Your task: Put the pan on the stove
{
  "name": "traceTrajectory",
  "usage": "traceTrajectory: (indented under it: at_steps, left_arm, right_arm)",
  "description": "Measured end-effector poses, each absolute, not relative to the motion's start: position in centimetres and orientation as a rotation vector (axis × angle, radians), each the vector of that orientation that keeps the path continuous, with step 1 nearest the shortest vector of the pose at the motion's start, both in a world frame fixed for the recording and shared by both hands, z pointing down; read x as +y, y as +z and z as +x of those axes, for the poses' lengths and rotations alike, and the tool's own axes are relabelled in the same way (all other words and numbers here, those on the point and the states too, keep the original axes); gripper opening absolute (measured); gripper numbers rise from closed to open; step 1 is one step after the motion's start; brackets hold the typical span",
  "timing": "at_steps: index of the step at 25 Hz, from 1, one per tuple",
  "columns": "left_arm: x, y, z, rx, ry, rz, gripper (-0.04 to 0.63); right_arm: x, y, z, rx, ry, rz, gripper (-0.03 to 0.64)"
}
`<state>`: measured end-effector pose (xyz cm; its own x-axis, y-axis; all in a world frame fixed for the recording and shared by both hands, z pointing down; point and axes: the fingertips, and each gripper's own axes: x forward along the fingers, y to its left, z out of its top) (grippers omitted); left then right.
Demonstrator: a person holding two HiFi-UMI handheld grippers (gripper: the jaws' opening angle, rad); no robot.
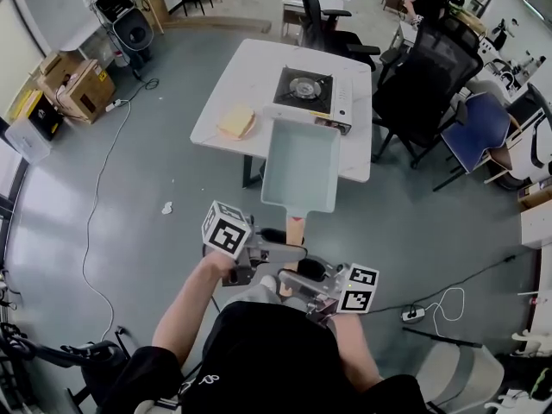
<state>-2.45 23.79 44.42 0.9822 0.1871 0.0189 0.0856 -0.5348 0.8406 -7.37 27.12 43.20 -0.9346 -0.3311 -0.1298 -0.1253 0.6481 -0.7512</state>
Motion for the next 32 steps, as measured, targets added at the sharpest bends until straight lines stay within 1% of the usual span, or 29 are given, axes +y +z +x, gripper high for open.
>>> traceTrajectory:
  at_steps: [22,32]
  left_arm:
    - [16.8,44.1,-2.1,0.200,0.072,2.141,0.225]
    - [10.6,44.9,-0.9,0.177,0.111,2.133,0.225]
  right_arm:
    - [20.1,43.2,-7.2,2.610,-1.128,-0.441,0.209]
    - [13.8,43.9,-6.0,2.603,-1.130,-0.435,0.209]
